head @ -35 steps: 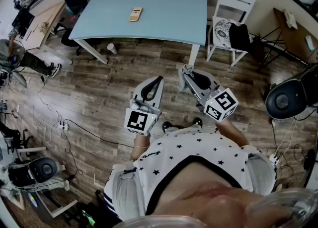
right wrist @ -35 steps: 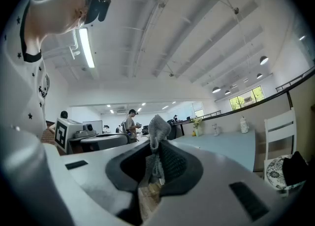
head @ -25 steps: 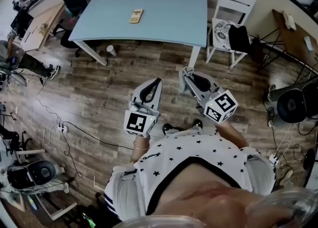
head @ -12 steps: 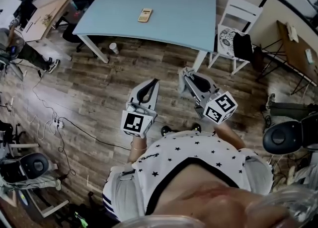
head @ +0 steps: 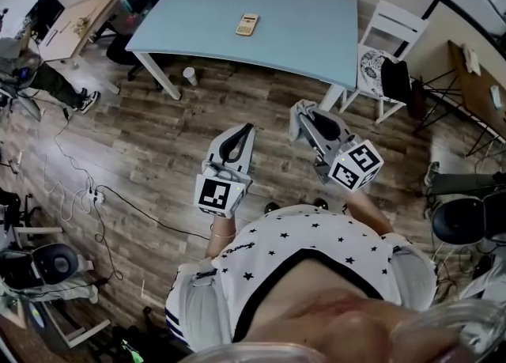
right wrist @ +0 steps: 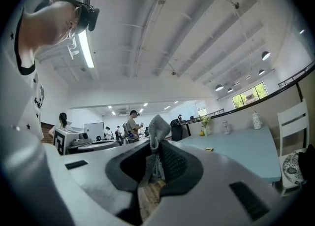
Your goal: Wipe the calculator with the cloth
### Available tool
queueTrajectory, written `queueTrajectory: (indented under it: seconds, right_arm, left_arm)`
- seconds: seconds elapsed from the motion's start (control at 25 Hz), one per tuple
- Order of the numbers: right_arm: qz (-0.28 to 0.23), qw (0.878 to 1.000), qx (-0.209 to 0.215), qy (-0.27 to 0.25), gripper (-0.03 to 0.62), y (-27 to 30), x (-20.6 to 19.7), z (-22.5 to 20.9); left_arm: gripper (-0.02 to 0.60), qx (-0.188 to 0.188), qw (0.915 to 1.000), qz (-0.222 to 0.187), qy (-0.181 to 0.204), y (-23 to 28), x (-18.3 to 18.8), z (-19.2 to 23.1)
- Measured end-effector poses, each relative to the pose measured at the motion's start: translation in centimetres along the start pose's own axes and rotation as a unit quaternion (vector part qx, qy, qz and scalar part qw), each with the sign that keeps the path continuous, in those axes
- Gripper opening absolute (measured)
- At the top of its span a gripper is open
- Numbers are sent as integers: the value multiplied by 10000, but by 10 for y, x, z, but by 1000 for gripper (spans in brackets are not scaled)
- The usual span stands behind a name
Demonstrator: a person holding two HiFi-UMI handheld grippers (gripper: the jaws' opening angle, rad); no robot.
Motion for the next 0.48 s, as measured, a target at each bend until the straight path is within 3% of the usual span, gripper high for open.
queueTrajectory:
  seconds: [0.48]
  right_arm:
    - [211,9997,19,75,48,18,-9,9]
  left_arm:
    - [31,121,9994,45,-317,-21,-13,12]
Point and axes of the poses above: the fingertips, and each gripper's own axes: y forward along the fingers, z to its left, x out of its top, the point moved 9 cm from there along -y, backward along the fingers, and after that the axes turned 5 degrees about -z, right-handed, at the moved point
